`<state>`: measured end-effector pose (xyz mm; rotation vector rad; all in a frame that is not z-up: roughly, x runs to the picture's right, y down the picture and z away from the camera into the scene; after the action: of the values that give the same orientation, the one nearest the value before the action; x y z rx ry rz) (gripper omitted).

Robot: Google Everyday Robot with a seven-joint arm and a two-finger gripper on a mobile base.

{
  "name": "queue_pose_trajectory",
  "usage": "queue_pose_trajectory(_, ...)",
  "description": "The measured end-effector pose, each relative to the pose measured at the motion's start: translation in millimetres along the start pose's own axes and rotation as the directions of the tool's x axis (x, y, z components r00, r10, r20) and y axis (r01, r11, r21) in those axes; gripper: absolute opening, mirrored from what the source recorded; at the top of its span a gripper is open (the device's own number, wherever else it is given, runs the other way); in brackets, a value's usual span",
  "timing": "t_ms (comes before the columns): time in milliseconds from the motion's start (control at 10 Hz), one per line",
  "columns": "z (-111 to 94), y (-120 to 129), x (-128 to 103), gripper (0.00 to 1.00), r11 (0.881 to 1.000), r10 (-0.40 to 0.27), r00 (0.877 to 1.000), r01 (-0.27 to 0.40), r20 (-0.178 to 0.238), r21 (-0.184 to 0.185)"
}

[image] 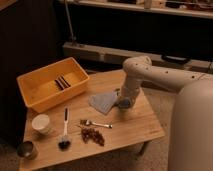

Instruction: Place sponge in plastic cup

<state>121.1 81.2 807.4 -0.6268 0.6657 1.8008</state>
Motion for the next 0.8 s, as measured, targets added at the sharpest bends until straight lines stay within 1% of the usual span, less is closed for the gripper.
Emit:
queue_pose_trajectory(300, 2.8, 0.8, 3.0, 0.11, 1.0, 0.001, 1.0, -0.001, 0.004, -0.006)
queue_pose_trajectory(500, 6.4, -3.5, 3.5, 0.11, 1.0, 0.01, 1.0, -0.01, 0.005, -0.004)
queue_pose_trajectory(700, 8.9, -10.7, 1.2, 0.11, 1.0, 0.023, 1.0, -0.023, 0.015, -0.017)
queue_pose_trajectory(800, 8.9, -12.1, -1.6, 0.11, 0.999, 0.021, 0.999, -0.02, 0.026, -0.039)
